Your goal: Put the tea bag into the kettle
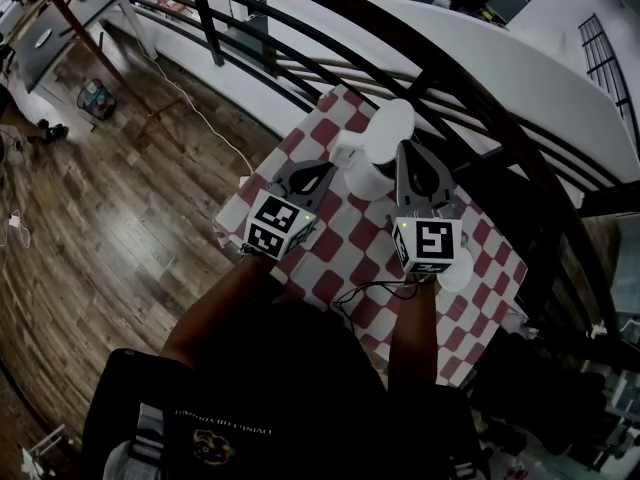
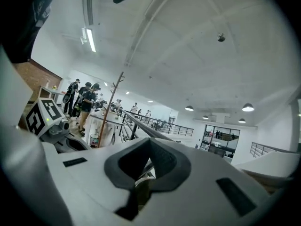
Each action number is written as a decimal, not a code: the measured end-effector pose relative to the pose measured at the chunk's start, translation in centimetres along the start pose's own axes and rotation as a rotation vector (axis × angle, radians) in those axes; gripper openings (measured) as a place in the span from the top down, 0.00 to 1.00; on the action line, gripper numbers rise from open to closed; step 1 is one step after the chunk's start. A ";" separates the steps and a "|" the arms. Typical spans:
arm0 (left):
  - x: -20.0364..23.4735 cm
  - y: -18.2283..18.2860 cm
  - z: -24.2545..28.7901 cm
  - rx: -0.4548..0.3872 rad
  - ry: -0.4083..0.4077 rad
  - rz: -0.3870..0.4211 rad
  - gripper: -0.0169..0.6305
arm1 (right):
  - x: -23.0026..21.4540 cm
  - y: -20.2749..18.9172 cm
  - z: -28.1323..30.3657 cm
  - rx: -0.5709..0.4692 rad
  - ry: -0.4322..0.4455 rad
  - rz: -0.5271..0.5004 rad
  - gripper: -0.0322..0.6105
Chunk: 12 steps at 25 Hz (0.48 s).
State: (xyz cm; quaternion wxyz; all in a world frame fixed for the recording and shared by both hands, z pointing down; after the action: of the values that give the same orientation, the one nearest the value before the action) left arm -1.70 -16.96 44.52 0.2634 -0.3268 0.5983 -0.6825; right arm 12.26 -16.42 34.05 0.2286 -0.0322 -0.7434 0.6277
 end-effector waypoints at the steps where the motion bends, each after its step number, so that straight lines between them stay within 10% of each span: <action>1: 0.0 -0.1 0.0 0.000 0.000 0.002 0.97 | 0.3 -0.2 0.2 0.009 0.012 -0.012 0.93; 12: 0.1 -0.4 -0.4 0.001 0.004 -0.008 0.97 | -1.3 -4.0 -0.8 0.125 -0.103 0.101 0.93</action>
State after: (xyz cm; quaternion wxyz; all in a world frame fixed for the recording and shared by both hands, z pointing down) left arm -2.10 -16.72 44.90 0.2598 -0.3277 0.5973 -0.6843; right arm 14.69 -17.01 37.48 0.1598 -0.0231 -0.7109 0.6845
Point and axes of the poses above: the fingertips, and each gripper's own axes: z forward along the fingers, x to its left, y out of its top, the point moved 4 cm from there along -z, backward along the fingers, and after that the axes turned 10 degrees about -x, right-handed, at the moved point
